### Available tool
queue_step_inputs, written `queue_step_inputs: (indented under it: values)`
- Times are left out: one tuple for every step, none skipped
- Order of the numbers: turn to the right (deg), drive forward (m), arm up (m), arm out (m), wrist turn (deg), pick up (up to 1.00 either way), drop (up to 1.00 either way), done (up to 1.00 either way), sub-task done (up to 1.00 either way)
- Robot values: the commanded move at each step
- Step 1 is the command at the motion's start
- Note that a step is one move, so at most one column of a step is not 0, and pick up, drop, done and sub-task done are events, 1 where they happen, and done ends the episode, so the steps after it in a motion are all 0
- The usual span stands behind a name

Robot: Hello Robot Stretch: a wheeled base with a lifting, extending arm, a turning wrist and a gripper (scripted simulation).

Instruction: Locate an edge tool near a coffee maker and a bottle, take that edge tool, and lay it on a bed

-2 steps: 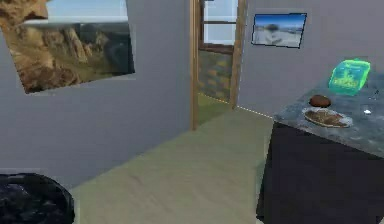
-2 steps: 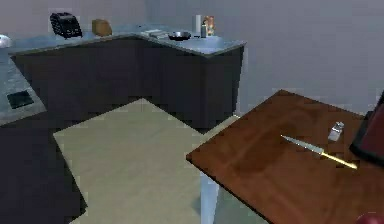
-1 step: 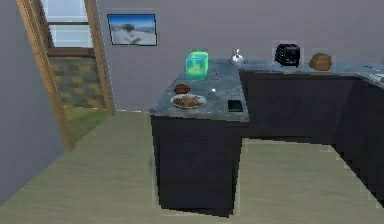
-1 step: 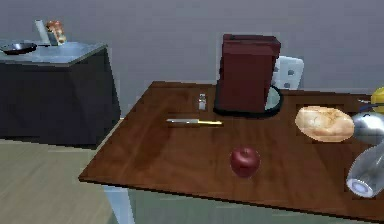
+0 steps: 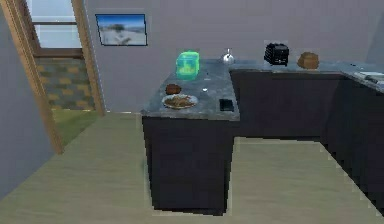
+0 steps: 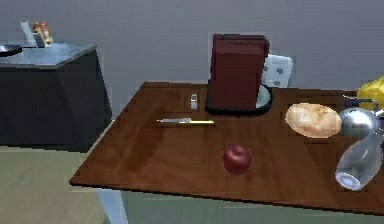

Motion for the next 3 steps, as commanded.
queue_step_inputs:
  values:
    - [30.0,0.00,0.00,0.00,0.0,0.00,0.00,0.00,0.00]
    - [0.0,0.60,0.00,0.00,0.0,0.00,0.00,0.00,0.00]
    - [24.0,0.00,0.00,0.00,0.0,0.00,0.00,0.00,0.00]
